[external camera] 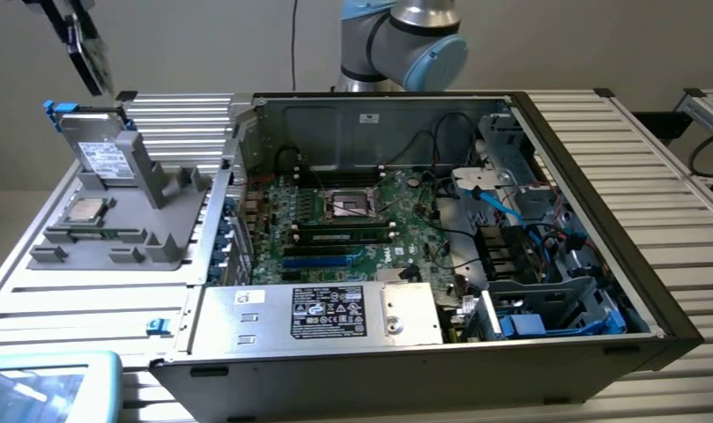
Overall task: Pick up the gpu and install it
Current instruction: 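Pick up the gpu and move the gpu toward the slot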
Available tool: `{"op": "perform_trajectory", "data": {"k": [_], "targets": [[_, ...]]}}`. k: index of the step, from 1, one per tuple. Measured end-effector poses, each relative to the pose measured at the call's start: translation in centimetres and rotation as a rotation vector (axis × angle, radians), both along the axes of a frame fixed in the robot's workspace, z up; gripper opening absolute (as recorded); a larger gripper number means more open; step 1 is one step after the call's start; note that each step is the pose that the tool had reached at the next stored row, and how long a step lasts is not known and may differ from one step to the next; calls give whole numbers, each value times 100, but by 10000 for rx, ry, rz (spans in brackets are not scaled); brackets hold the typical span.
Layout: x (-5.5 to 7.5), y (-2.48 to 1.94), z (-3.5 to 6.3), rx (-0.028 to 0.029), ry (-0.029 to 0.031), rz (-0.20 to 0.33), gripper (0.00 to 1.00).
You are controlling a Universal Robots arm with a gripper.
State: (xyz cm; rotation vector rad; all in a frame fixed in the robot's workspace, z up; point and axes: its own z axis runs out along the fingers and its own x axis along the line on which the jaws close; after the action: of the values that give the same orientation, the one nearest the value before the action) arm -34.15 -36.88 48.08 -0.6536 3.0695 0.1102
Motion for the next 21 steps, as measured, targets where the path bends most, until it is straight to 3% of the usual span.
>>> {"op": "perform_trajectory", "data": {"k": [21], "targets": [[0,0,30,-1,1,3693,28]]}}
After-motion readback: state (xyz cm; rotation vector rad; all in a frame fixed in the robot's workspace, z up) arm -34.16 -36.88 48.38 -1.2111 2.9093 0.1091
